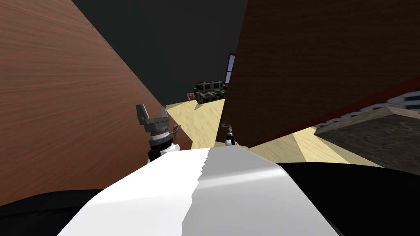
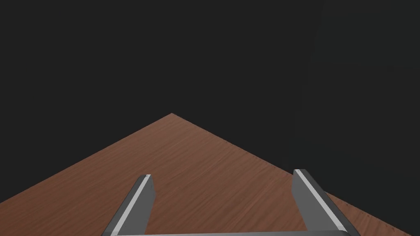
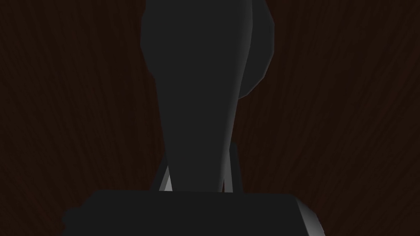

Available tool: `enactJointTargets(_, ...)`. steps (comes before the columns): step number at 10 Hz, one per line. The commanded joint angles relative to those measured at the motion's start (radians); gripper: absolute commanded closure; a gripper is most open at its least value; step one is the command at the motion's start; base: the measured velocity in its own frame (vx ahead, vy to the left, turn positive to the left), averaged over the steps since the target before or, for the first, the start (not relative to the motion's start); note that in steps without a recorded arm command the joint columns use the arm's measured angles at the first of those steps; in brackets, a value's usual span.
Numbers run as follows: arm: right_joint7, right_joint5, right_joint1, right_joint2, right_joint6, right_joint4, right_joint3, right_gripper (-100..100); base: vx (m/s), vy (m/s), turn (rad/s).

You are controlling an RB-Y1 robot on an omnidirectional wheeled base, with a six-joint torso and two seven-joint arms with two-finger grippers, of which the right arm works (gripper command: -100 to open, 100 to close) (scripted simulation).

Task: Push the door open

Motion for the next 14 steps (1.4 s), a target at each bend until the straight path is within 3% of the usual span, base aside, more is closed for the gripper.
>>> enactJointTargets(1, 0.004, -0.007, 0.001, -0.022, -0.003, -0.019, -0.022, 100, 0.212, 0.001, -0.025)
enactJointTargets(8, 0.037, -0.026, 0.008, -0.024, -0.005, -0.035, -0.091, 100, 0.154, 0.017, -0.036)
enactJointTargets(10, 0.037, -0.026, 0.008, -0.024, -0.005, -0.010, -0.091, 100, 0.085, 0.000, -0.014)
enactJointTargets(12, 0.037, -0.026, 0.008, -0.024, -0.005, -0.035, -0.091, 100, -0.006, 0.001, 0.000)
enactJointTargets(14, 0.050, -0.033, 0.010, -0.018, -0.006, -0.042, -0.117, 100, 0.096, 0.015, -0.041)
